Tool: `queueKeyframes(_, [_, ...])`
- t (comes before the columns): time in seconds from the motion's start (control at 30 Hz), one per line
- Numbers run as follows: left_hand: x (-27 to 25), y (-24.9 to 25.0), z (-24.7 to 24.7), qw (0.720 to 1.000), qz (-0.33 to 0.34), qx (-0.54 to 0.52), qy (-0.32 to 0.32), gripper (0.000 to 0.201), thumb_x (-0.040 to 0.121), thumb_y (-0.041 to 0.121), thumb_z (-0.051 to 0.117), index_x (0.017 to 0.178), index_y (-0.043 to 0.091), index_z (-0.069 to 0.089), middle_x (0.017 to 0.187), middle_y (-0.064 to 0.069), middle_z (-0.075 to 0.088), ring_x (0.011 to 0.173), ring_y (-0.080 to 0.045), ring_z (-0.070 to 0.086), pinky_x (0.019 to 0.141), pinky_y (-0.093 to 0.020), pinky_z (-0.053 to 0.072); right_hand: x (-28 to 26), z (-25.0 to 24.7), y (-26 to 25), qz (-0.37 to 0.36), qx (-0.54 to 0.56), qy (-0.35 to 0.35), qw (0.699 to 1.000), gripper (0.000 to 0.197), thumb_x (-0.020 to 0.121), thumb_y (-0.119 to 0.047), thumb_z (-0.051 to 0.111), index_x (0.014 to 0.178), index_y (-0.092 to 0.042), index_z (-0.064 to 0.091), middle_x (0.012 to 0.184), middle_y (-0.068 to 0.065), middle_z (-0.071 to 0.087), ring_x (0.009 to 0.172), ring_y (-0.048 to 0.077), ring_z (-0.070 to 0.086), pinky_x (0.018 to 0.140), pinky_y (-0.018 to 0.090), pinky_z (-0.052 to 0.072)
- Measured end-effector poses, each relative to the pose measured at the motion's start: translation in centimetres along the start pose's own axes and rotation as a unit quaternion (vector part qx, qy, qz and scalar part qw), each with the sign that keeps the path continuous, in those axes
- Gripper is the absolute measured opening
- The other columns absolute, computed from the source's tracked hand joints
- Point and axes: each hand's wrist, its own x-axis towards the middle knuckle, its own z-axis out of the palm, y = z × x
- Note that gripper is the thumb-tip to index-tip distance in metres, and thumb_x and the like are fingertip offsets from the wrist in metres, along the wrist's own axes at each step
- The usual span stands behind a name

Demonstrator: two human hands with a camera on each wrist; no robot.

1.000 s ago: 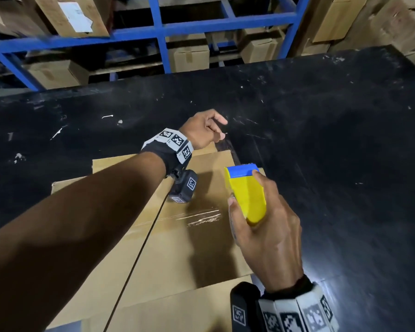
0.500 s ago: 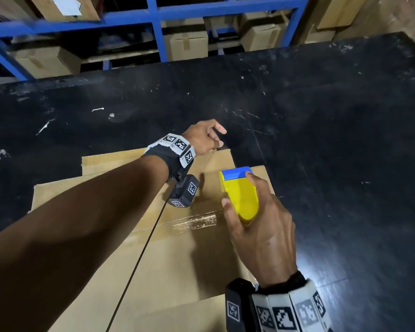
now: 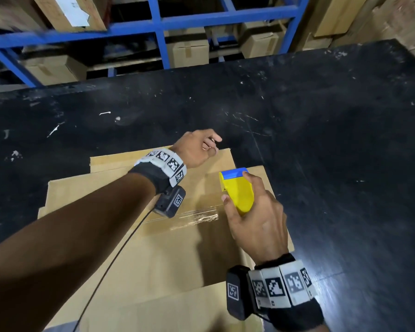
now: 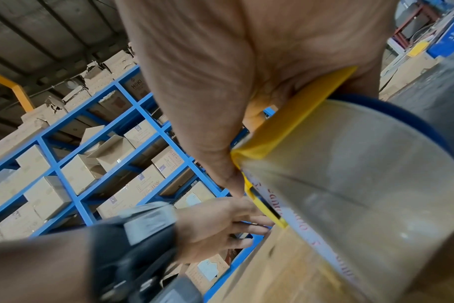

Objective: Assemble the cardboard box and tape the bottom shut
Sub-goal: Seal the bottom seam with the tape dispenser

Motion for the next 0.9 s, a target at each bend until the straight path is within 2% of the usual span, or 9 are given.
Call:
queueKeyframes(0.07, [-3.4,0.1,0.1,0.997,0.044,0.053,0.027,0.038,0.092,0.025,0.065,0.129,0.018,0.064,0.123,-0.004,0.067,0.118,-0.024,0.063,0.108,-0.039,0.047,0.2,0.1,0.1,0.006,-0.009,-0.005,1.000,0.063,0.090,-0.054,0.063,0.147,-0.036,0.044,0.101,0.010,0.068,0.099,0.036,0.065,0.079,0.042,0.050])
queueKeyframes(0.13, [-8.2,0.5,0.8,0.991,0.069,0.108,0.025,0.060,0.086,0.047,0.053,0.140,0.023,0.055,0.141,-0.005,0.055,0.132,-0.028,0.052,0.111,-0.047,0.042,0.3,0.2,0.2,0.007,-0.025,-0.011,1.000,0.063,0.090,-0.056,0.061,0.147,-0.037,0.042,0.099,0.010,0.069,0.100,0.037,0.066,0.079,0.041,0.050])
queueKeyframes(0.2, [-13.2,0.9,2.2,0.985,0.055,0.157,-0.034,0.095,0.073,0.073,0.043,0.157,0.027,0.036,0.165,-0.004,0.030,0.151,-0.030,0.031,0.121,-0.053,0.032,0.3,0.3,0.1,0.004,-0.036,-0.012,0.999,0.063,0.090,-0.054,0.061,0.147,-0.034,0.042,0.099,0.012,0.069,0.101,0.038,0.066,0.078,0.042,0.050])
queueKeyframes(0.23, [-15.5,0.9,3.2,0.979,0.035,0.183,-0.080,0.115,0.065,0.084,0.042,0.163,0.028,0.021,0.173,-0.002,0.010,0.160,-0.029,0.012,0.127,-0.054,0.020,0.3,0.3,0.0,0.004,-0.037,-0.011,0.999,0.063,0.090,-0.052,0.061,0.147,-0.033,0.043,0.101,0.013,0.068,0.102,0.039,0.065,0.080,0.042,0.050])
queueKeyframes(0.3, [-18.8,0.8,5.4,0.960,0.004,0.234,-0.152,0.146,0.051,0.098,0.049,0.165,0.029,-0.012,0.171,0.002,-0.029,0.158,-0.026,-0.026,0.130,-0.052,-0.004,0.2,0.2,-0.2,0.006,-0.041,-0.011,0.999,0.062,0.091,-0.049,0.062,0.147,-0.030,0.044,0.106,0.015,0.068,0.104,0.040,0.065,0.083,0.043,0.050])
queueKeyframes(0.37, [-20.2,-0.1,7.3,0.949,-0.004,0.271,-0.161,0.160,0.045,0.101,0.058,0.160,0.030,-0.028,0.163,0.001,-0.045,0.151,-0.026,-0.042,0.127,-0.055,-0.014,0.3,0.4,-0.3,0.008,-0.049,-0.014,0.999,0.061,0.091,-0.047,0.062,0.146,-0.027,0.044,0.109,0.017,0.068,0.105,0.041,0.065,0.085,0.043,0.050])
queueKeyframes(0.6, [-20.1,-0.6,8.5,0.937,-0.016,0.324,-0.129,0.160,0.046,0.091,0.068,0.160,0.033,-0.027,0.167,0.000,-0.039,0.153,-0.029,-0.037,0.128,-0.057,-0.006,-1.8,-0.6,0.8,0.011,-0.037,-0.036,0.999,0.066,0.092,-0.049,0.062,0.151,-0.029,0.041,0.116,0.019,0.067,0.110,0.042,0.064,0.087,0.044,0.050])
queueKeyframes(0.77, [-19.9,-0.7,8.5,0.935,-0.025,0.324,-0.146,0.157,0.051,0.086,0.071,0.158,0.034,-0.030,0.164,-0.001,-0.043,0.152,-0.029,-0.039,0.128,-0.057,-0.010,-10.8,-2.5,4.3,-0.025,-0.033,-0.005,0.999,0.064,0.091,-0.052,0.062,0.149,-0.034,0.043,0.090,0.011,0.058,0.092,0.042,0.066,0.068,0.039,0.044])
queueKeyframes(0.9, [-19.9,-0.9,8.6,0.933,-0.025,0.330,-0.144,0.157,0.049,0.092,0.066,0.157,0.036,-0.032,0.164,0.000,-0.043,0.151,-0.028,-0.040,0.127,-0.056,-0.011,-18.9,-3.7,8.3,-0.040,-0.015,0.006,0.999,0.066,0.088,-0.057,0.060,0.149,-0.037,0.044,0.089,0.009,0.061,0.080,0.038,0.066,0.062,0.040,0.047])
